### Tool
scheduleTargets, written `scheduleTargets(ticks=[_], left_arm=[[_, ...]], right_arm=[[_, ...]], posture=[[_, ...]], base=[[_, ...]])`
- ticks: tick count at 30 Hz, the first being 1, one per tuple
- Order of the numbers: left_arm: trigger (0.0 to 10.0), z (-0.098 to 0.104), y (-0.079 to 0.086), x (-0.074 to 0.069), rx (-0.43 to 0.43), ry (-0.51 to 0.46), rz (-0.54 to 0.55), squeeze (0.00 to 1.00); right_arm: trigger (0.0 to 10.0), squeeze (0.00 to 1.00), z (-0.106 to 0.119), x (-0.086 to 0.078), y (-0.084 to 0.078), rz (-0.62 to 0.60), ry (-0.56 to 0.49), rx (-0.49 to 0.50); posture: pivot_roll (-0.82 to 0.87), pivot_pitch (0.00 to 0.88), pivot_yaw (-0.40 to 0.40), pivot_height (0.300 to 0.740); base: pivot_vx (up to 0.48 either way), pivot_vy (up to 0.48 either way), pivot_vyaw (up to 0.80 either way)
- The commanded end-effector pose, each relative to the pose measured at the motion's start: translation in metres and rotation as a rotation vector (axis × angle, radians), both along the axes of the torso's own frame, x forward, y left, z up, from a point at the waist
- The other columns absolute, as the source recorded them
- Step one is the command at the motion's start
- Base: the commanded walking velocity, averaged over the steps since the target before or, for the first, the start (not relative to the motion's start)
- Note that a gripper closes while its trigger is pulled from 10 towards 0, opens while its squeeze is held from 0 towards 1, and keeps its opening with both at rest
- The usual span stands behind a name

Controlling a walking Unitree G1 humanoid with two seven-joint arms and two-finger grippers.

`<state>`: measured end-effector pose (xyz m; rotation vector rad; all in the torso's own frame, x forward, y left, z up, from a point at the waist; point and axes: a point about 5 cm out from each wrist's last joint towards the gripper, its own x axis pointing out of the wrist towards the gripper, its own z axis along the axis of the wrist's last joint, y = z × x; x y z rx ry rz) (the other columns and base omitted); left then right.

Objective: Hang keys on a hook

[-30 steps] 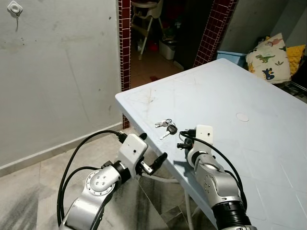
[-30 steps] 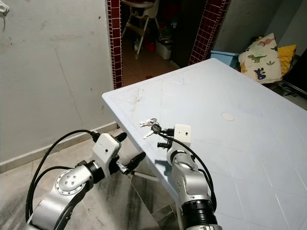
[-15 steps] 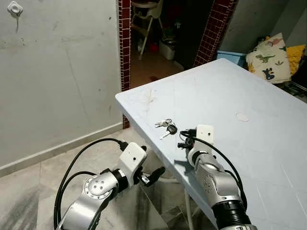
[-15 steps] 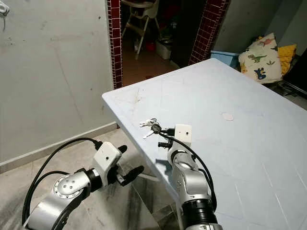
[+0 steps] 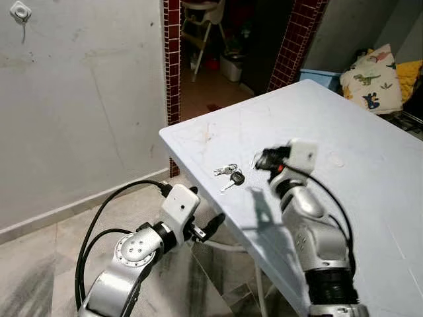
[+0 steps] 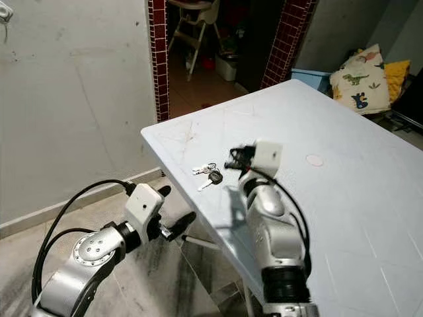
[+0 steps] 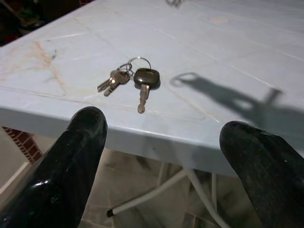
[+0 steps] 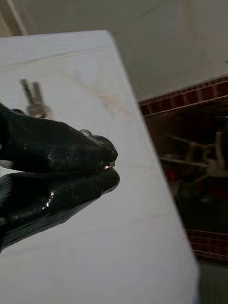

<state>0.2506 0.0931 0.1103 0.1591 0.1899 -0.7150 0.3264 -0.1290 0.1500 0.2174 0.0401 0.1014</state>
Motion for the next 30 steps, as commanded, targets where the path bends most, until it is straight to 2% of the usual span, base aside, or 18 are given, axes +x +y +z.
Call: scheduleTargets(ticks=[1, 5, 7, 8, 9, 10, 11, 12, 13, 14, 15, 17, 21, 30], left_arm=[[10.0, 0.004, 0.000, 0.004, 0.003, -0.026, 0.015, 0.00], [10.0, 0.007, 0.004, 0.012, 0.003, -0.055, 0.058, 0.00], [10.0, 0.010, 0.007, 0.017, 0.005, -0.075, 0.102, 0.00], [10.0, 0.012, 0.012, 0.023, 0.005, -0.095, 0.168, 0.00], [10.0, 0.016, 0.020, 0.030, -0.011, -0.112, 0.249, 0.00], [10.0, 0.016, 0.020, 0.030, -0.011, -0.112, 0.249, 0.00], [10.0, 0.019, 0.026, 0.034, -0.014, -0.129, 0.310, 0.00], [10.0, 0.020, 0.027, 0.035, -0.013, -0.133, 0.321, 0.00], [10.0, 0.022, 0.029, 0.036, -0.008, -0.147, 0.346, 0.00], [10.0, 0.022, 0.029, 0.036, -0.008, -0.147, 0.346, 0.00], [10.0, 0.024, 0.036, 0.039, 0.017, -0.184, 0.405, 0.00], [10.0, 0.026, 0.039, 0.039, 0.022, -0.196, 0.437, 0.00], [10.0, 0.028, 0.047, 0.041, 0.006, -0.208, 0.521, 0.00], [10.0, 0.024, 0.044, 0.042, -0.028, -0.160, 0.532, 0.00]], right_arm=[[0.0, 0.00, 0.006, -0.001, -0.005, 0.001, -0.029, 0.003], [0.0, 0.00, 0.015, -0.003, -0.003, 0.039, -0.071, -0.020], [0.0, 0.00, 0.017, -0.005, -0.001, 0.057, -0.081, -0.023], [0.0, 0.00, 0.022, -0.007, 0.001, 0.081, -0.103, -0.021], [2.2, 0.00, 0.026, -0.009, 0.004, 0.105, -0.124, -0.032], [2.2, 0.00, 0.026, -0.009, 0.004, 0.105, -0.124, -0.032], [8.8, 0.00, 0.028, -0.012, 0.007, 0.122, -0.135, -0.041], [8.8, 0.00, 0.029, -0.012, 0.007, 0.125, -0.137, -0.042], [10.0, 0.00, 0.029, -0.014, 0.008, 0.129, -0.139, -0.043], [10.0, 0.00, 0.029, -0.014, 0.008, 0.129, -0.139, -0.043], [10.0, 0.00, 0.032, -0.019, 0.009, 0.142, -0.150, -0.038], [10.0, 0.00, 0.033, -0.022, 0.010, 0.151, -0.159, -0.036], [10.0, 0.00, 0.035, -0.037, 0.016, 0.194, -0.186, -0.070], [10.0, 0.00, 0.028, -0.047, 0.027, 0.194, -0.150, -0.049]], posture=[[0.16, 0.000, -0.090, 0.740], [0.16, 0.000, -0.090, 0.740], [0.17, 0.000, -0.092, 0.740], [0.17, 0.000, -0.094, 0.740], [0.17, 0.000, -0.094, 0.740], [0.17, 0.000, -0.094, 0.740], [0.17, 0.000, -0.096, 0.740], [0.17, 0.000, -0.096, 0.740], [0.17, 0.000, -0.096, 0.740], [0.17, 0.000, -0.096, 0.740], [0.17, 0.000, -0.096, 0.740], [0.17, 0.000, -0.095, 0.740], [0.16, 0.000, -0.087, 0.740], [0.15, 0.000, -0.066, 0.740]], base=[[0.000, 0.000, 0.00], [0.000, 0.000, 0.00], [0.000, 0.000, 0.00], [0.000, 0.000, 0.00], [0.000, 0.000, 0.00], [0.000, 0.000, 0.00], [0.000, 0.000, 0.00], [0.000, 0.000, 0.00], [0.000, 0.000, 0.00], [0.000, 0.000, 0.00], [0.000, 0.000, 0.00], [0.000, 0.000, 0.00], [0.000, 0.000, 0.40], [0.000, 0.000, 0.80]])
